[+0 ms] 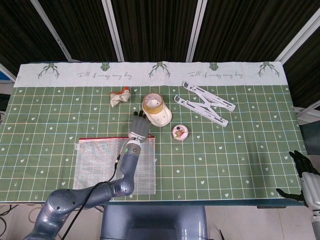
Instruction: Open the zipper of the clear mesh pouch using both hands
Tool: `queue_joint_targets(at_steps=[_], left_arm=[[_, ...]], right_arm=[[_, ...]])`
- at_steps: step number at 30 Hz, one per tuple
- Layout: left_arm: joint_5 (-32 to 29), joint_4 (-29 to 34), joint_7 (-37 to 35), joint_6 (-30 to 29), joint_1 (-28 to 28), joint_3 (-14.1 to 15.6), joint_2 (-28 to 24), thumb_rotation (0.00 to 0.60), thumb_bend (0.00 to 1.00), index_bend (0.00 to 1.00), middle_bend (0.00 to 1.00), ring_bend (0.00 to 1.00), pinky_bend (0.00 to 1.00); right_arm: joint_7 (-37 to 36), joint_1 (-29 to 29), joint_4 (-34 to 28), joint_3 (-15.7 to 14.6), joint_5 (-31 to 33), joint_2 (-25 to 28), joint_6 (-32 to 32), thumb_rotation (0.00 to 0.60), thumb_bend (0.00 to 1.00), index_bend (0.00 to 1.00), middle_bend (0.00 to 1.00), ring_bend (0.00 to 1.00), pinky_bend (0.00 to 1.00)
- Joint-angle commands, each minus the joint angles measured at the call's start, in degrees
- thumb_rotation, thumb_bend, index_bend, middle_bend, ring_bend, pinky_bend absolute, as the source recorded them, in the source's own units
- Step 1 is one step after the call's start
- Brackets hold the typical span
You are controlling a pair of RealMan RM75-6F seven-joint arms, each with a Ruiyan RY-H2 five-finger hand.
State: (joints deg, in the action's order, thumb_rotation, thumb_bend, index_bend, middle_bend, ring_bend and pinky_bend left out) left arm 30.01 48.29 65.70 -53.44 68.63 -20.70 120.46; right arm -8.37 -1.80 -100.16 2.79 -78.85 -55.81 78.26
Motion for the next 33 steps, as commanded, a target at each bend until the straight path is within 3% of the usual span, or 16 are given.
queue_joint_targets(at_steps=[1,13,21,33], left_arm=[[0.5,0.7,-0.1,-0.1,-0.1,0.1,-0.3,0.6,0.37,0.59,0.28,0.12,0.23],[2.3,7.7,0.6,-2.6,-0.9,0.6,-4.2,0.6,0.41,0.6,0.28,0.12,0.23],[4.7,18.3,1.6,-5.8,-1.2,0.5,-10.7,0.6,0.42,0.6,0.28,0.12,0.23],[4.5,34.5,1.4,-10.3,-0.4,-3.1,-20.9,0.6,0.42,0.6,0.28,0.12,0.23]], right_arm=[[0.0,0.0,0.0,0.0,0.0,0.0,-0.1,0.6,0.17,0.0,0.0,0.0,0.2],[-0.9,0.0,-0.2,-0.2,-0.9,0.2,0.1,0.6,0.17,0.0,0.0,0.0,0.2],[-1.1,0.0,-0.3,-0.4,-1.8,0.2,0.4,0.6,0.17,0.0,0.0,0.0,0.2],[1.3,-0.9,-3.7,-0.5,-0.2,1.9,-1.8,0.6,0.17,0.0,0.0,0.0,0.2]])
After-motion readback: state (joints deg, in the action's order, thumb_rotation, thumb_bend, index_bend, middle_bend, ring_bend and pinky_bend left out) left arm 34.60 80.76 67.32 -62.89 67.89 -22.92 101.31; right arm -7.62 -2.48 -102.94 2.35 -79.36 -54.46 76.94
